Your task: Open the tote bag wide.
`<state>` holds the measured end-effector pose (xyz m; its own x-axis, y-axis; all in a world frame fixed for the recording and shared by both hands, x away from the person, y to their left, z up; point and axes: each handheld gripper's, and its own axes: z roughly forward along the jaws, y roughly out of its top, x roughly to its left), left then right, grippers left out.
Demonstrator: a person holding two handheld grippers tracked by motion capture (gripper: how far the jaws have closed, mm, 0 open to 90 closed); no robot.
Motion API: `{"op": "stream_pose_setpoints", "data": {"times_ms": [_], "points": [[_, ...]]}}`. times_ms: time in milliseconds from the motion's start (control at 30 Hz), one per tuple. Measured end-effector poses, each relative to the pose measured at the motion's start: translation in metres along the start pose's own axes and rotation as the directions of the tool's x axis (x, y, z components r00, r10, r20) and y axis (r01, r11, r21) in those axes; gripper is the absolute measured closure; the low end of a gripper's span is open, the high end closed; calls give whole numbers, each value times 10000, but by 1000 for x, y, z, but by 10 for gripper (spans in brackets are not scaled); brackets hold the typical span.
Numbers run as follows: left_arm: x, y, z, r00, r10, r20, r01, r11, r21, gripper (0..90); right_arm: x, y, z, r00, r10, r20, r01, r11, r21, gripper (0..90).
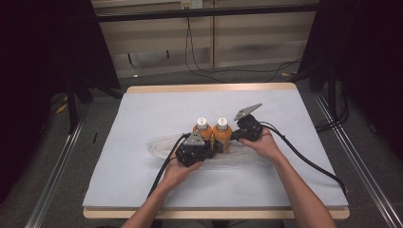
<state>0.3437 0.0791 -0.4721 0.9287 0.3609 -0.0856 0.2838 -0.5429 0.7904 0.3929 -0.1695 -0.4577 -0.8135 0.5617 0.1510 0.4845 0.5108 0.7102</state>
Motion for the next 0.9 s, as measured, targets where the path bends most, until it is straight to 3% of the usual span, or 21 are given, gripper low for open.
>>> {"op": "stream_pose_setpoints", "data": {"times_ms": [100,533,800,900], "points": [[-2,-6,0,9999,117,-31,-116,9996,256,900,-2,-2,4,10000,66,66,-68,9998,213,900],[-1,-17,2,9997,-40,-235,42,9999,119,900,-9,-9,21,9988,490,28,-491,9969,615,900],[-6,-17,3,9980,598,-193,-583,9957,719,900,-12,-9,24,9979,649,34,-650,9962,583,900],[-7,-17,3,9982,577,-186,-561,9955,766,900,-10,-9,24,9979,633,111,-638,9965,539,900]]}}
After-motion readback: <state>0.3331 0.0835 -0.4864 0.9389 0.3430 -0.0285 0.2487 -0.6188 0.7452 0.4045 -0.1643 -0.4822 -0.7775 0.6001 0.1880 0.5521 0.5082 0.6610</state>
